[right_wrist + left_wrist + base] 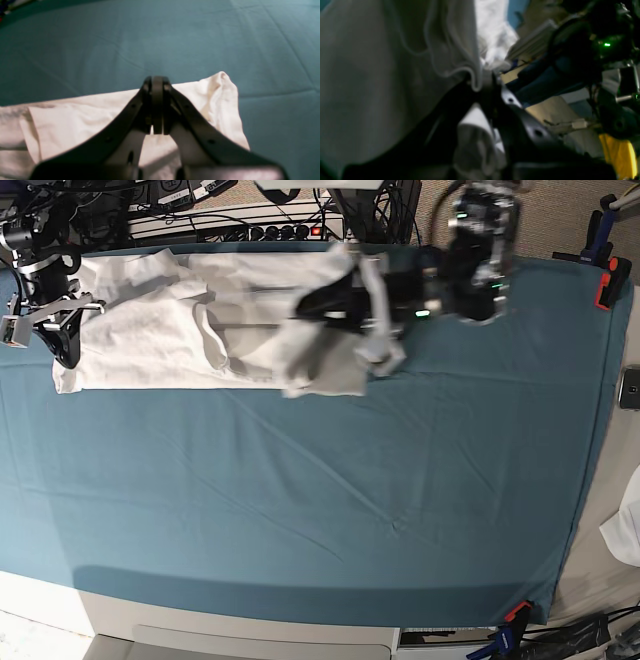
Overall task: Fold the T-shirt properly
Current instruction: 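Lift the hem end with the left gripper and fold it toward the collar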
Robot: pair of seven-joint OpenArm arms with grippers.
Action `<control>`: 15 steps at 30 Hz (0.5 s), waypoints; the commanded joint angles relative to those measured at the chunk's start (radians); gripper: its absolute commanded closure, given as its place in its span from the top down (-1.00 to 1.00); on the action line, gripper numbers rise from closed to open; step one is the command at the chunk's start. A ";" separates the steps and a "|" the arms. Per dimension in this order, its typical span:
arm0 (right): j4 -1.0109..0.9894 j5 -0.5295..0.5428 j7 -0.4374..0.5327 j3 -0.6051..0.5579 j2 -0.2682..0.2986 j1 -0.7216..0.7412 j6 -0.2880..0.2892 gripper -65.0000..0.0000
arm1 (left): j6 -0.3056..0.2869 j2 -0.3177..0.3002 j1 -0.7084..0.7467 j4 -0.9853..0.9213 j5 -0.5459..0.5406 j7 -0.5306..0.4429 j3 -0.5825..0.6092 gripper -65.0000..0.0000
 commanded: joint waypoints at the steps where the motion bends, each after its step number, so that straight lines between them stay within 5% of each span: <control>1: 0.018 0.018 0.034 0.004 0.014 0.003 0.002 -1.00 | -0.005 0.022 -0.023 0.018 0.003 -0.036 0.033 -1.00; 9: 0.018 0.014 0.034 0.004 0.014 0.003 0.002 -1.00 | 0.042 0.132 -0.074 0.017 0.247 -0.145 0.228 -1.00; 15: 0.018 0.014 0.034 0.004 0.014 0.003 0.002 -1.00 | 0.055 0.150 -0.109 -0.010 0.356 -0.193 0.264 -1.00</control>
